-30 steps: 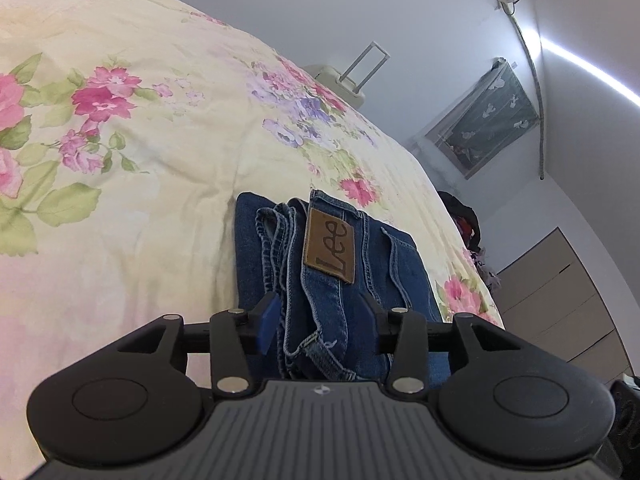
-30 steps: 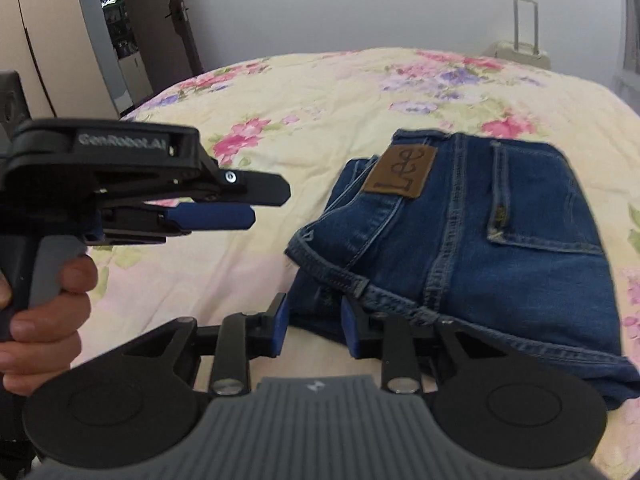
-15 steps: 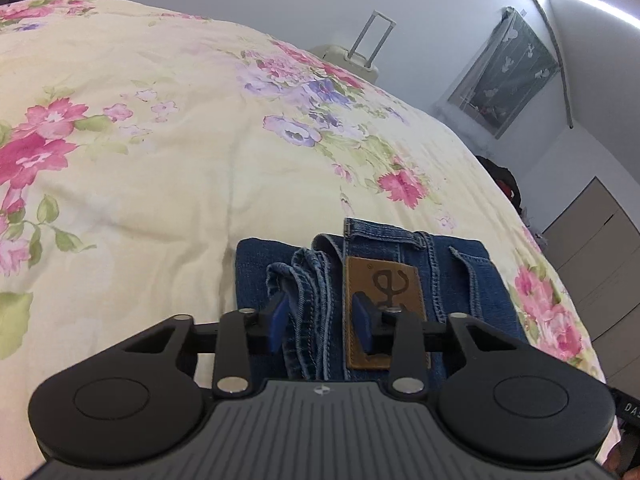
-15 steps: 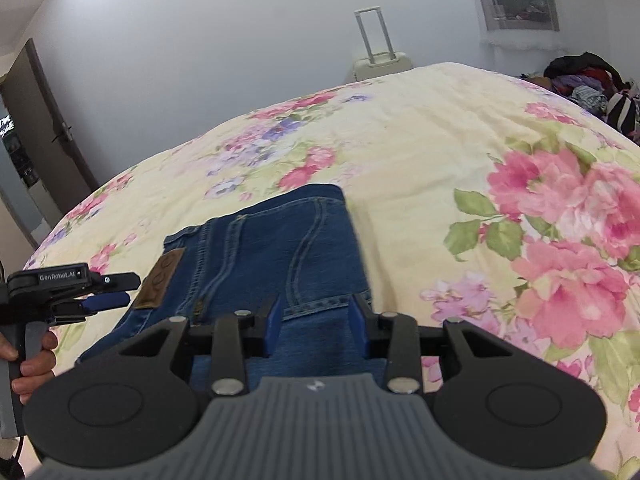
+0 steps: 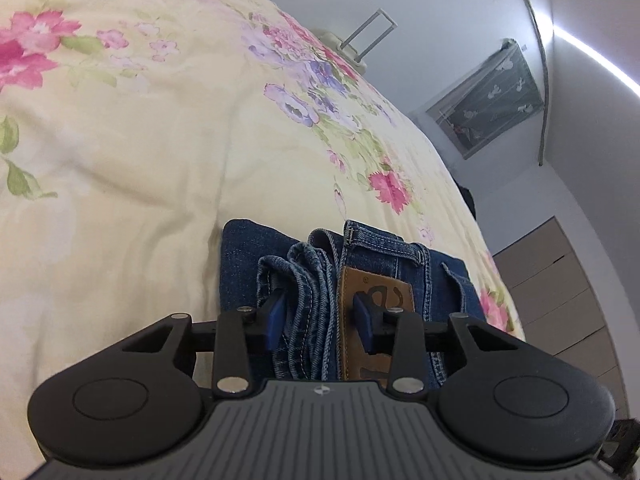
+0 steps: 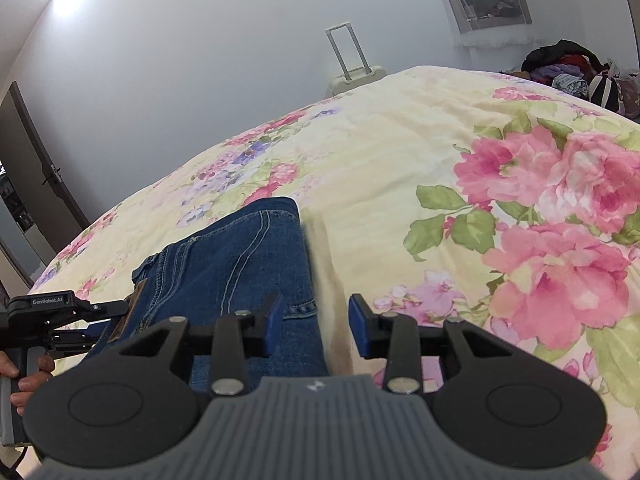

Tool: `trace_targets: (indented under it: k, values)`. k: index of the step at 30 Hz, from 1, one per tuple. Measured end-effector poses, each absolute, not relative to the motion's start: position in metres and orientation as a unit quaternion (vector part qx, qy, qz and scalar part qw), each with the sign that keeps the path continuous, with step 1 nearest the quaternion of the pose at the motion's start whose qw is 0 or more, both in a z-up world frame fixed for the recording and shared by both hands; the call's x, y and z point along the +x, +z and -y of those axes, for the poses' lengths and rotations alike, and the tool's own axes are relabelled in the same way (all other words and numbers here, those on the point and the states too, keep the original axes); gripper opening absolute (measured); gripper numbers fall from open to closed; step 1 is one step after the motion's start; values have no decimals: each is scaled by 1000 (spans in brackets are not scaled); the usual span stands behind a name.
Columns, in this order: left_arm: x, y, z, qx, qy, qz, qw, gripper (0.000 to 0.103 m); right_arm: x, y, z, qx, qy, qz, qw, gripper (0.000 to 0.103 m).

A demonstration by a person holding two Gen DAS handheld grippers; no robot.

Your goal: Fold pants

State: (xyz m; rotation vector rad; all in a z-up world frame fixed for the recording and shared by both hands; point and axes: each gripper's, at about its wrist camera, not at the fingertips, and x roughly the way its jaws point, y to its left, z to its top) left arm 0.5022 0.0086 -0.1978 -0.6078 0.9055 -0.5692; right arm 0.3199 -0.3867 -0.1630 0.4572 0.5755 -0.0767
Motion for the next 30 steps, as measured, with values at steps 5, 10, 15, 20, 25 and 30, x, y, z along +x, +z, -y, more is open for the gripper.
trace_targets:
  k: [5,10,15,20,25,30]
  values:
    - [492,-193,9,-297,-240,-412,828,19,318,-163,390,232,-43,-278,931,33]
    - [482,-158,8,-278,-253,-373,848,8,318,-158,383,214,-53,-294,930,33]
    - [477,-141,-1,-254,-242,-363,863,8,314,-142,384,199,-56,-281,937,33]
    - [483,-175,2,-234,-205,-401,862,7,321,-129,370,185,-30,-287,940,31]
    - [489,-200,-18,-281,-197,-418,841,8,362,-119,348,133,-4,-319,939,26]
    - [486,-193,-11,-251,-199,-414,852,8,436,-131,339,97,23,-363,927,25]
